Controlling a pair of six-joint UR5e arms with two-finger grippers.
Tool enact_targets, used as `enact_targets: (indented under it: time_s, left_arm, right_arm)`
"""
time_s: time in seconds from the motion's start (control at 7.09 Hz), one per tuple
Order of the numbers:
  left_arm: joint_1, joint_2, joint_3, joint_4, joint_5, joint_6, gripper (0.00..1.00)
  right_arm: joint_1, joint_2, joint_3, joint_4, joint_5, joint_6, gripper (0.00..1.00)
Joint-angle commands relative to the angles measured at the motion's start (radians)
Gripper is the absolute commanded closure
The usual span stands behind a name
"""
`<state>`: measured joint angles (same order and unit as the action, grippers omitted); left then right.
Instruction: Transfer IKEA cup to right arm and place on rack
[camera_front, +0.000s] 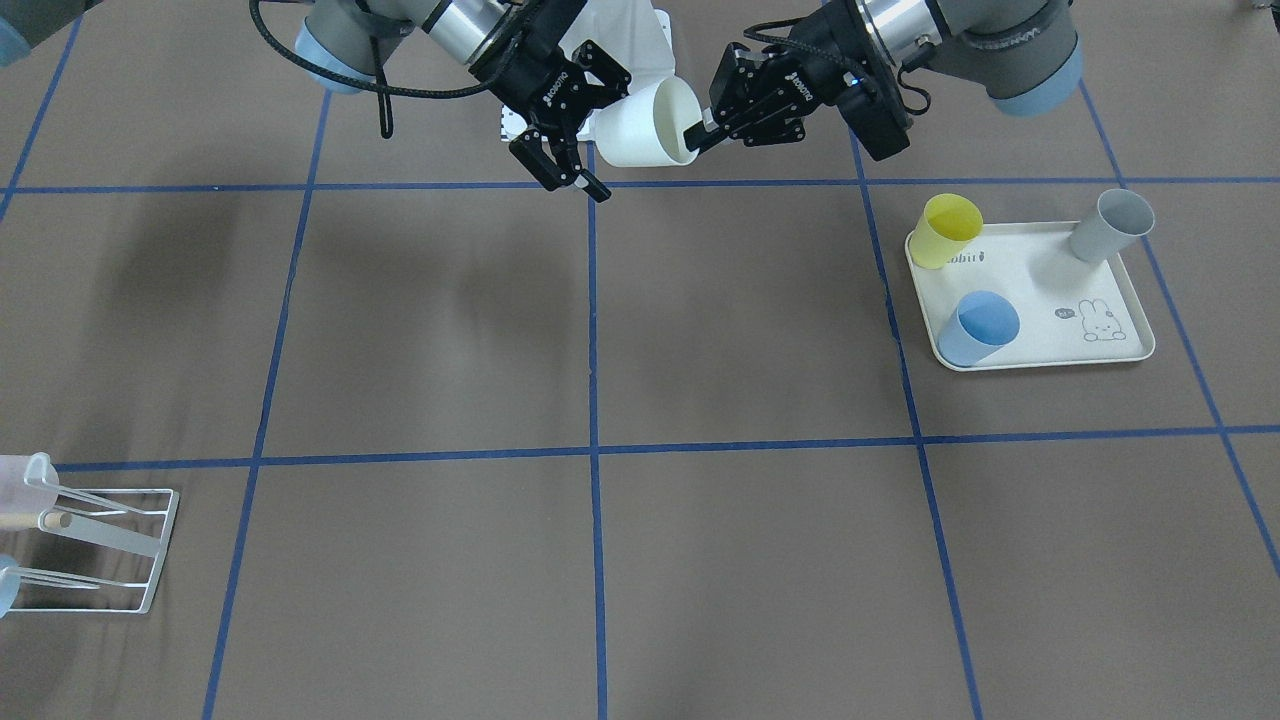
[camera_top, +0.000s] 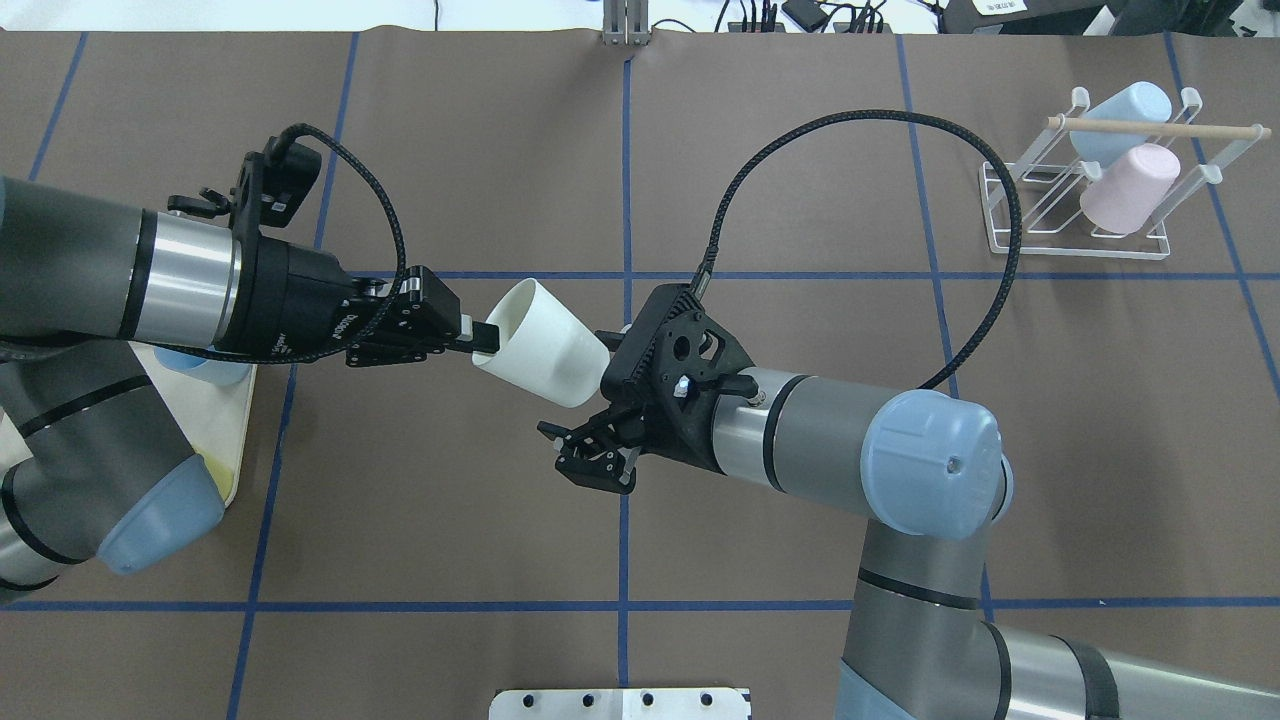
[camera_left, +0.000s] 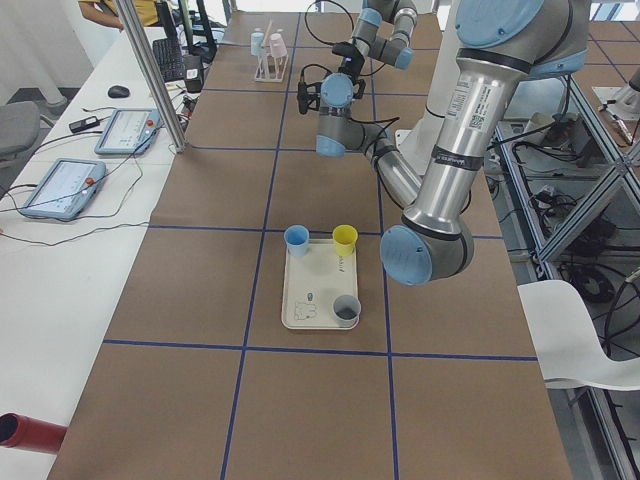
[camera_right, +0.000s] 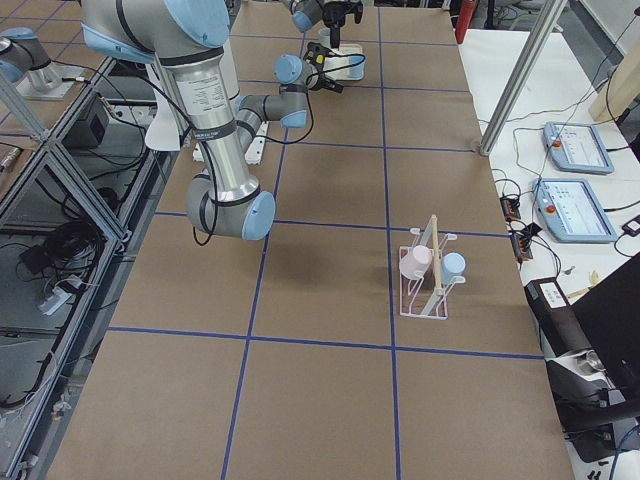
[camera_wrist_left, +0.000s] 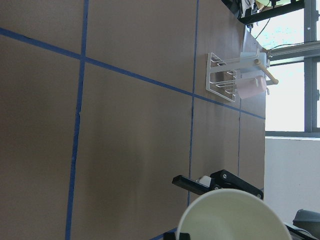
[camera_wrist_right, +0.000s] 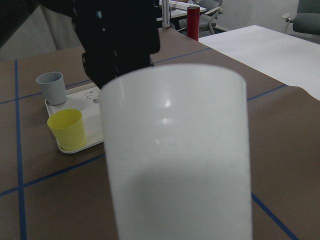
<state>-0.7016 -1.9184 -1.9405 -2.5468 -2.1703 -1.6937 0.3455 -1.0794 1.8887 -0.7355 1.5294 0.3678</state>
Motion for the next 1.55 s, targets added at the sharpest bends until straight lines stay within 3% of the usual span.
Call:
enact_targets:
  time_s: [0.0, 0.71, 1.27, 1.41]
  left_arm:
    - [0.007, -0.002, 0.017, -0.001, 0.015, 0.008, 1.0]
    - [0.014, -0.004, 0.018, 0.0, 0.017, 0.02, 1.0]
    - [0.014, -0.004, 0.018, 0.002, 0.017, 0.02, 1.0]
    - [0.014, -0.004, 0.017, 0.002, 0.017, 0.02, 1.0]
  right_arm:
    - [0.0, 0.0, 0.001, 0.021, -0.014, -0.001, 0.01]
    - [0.001, 0.0, 0.003, 0.025, -0.017, -0.009, 0.01]
    - [0.004, -0.002, 0.024, 0.027, -0.017, -0.009, 0.19]
    - [0.007, -0.002, 0.024, 0.027, -0.017, -0.01, 0.27]
